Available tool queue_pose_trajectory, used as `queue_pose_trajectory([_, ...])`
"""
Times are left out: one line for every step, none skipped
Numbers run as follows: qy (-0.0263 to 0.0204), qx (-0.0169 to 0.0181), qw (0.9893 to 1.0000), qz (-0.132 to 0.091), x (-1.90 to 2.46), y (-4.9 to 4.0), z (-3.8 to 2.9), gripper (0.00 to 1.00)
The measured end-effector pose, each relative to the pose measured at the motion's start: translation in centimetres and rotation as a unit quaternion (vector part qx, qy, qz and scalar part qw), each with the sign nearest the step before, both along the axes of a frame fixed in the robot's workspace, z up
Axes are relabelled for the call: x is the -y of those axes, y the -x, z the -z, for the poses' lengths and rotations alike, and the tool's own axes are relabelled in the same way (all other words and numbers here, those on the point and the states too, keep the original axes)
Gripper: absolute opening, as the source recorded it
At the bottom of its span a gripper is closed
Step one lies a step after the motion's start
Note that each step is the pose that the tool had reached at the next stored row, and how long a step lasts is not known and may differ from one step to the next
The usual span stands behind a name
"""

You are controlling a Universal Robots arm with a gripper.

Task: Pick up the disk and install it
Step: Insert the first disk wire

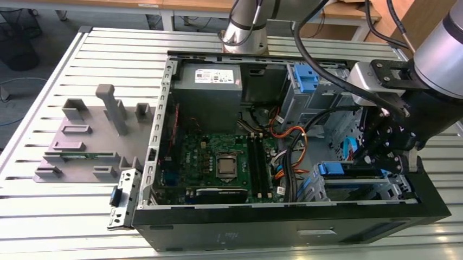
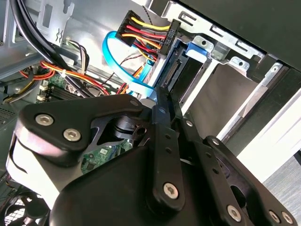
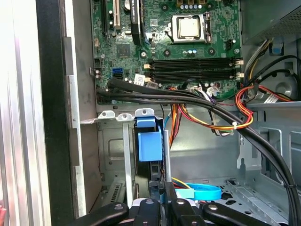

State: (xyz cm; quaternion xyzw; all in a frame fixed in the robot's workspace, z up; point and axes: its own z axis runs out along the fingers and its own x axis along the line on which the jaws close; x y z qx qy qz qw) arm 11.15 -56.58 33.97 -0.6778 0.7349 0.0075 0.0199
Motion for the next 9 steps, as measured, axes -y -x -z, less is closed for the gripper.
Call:
queue_pose_trajectory([-0.0001, 0.0, 1.0, 0.0, 0.0, 0.0, 0.03, 0.16])
queue_pose_trajectory([-0.0001, 0.0, 1.0, 0.0, 0.0, -0.02, 0.04, 0.16])
queue_pose_trajectory([-0.0001, 0.0, 1.0, 0.0, 0.0, -0.03, 0.05, 0.16])
queue_pose_trajectory([-0.0001, 0.0, 1.0, 0.0, 0.0, -0.04, 0.06, 0.16])
queue_pose_trajectory([-0.0002, 0.0, 1.0, 0.0, 0.0, -0.04, 0.1, 0.16])
queue_pose_trajectory([-0.0001, 0.0, 1.0, 0.0, 0.0, -0.04, 0.11, 0.16])
queue_pose_trajectory([-0.0001, 0.0, 1.0, 0.0, 0.0, -0.04, 0.12, 0.16])
queue_pose_trajectory([-0.0001, 0.0, 1.0, 0.0, 0.0, -0.05, 0.12, 0.16])
queue_pose_trajectory([-0.0002, 0.0, 1.0, 0.0, 0.0, -0.04, 0.15, 0.16])
